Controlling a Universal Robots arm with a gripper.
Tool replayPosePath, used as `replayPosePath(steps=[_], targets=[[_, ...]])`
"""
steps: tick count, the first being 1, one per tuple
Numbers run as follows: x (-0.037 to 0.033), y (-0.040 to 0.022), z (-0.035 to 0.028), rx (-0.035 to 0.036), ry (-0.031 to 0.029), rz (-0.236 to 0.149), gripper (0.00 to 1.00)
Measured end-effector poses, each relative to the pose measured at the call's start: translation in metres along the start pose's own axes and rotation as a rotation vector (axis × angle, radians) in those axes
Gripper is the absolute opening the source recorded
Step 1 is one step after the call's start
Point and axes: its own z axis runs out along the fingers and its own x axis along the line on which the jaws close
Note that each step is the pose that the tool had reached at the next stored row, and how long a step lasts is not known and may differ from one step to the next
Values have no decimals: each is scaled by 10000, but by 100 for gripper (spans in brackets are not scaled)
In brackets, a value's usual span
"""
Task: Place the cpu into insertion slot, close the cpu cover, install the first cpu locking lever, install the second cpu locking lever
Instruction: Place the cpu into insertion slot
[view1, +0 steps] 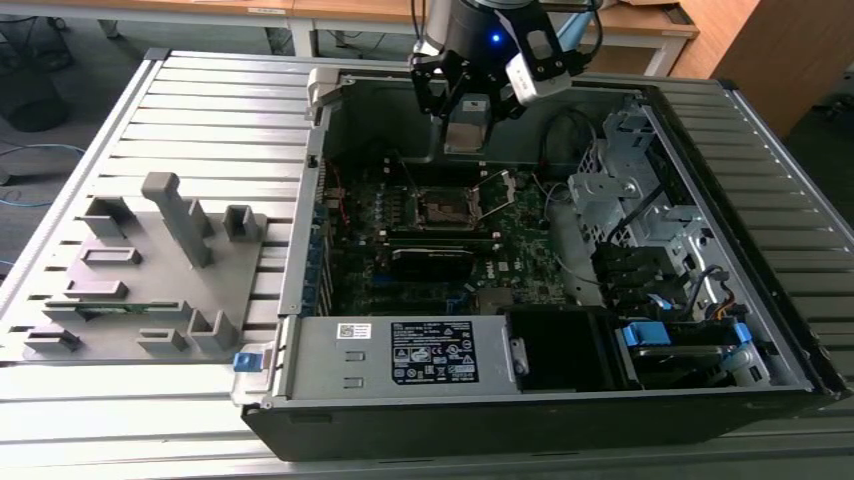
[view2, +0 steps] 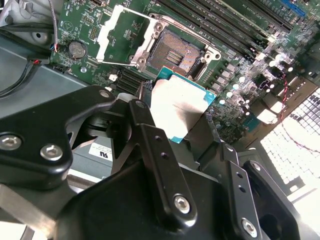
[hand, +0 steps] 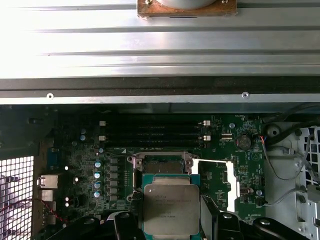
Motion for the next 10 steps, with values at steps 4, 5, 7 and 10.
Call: replayPosePath(steps=[4,5,7,10], targets=[[0,-1,7,-1,0,0,54],[0,-1,9,0,0,0,54],[0,-1,11,-1,0,0,54],[0,-1,11,-1,0,0,54]])
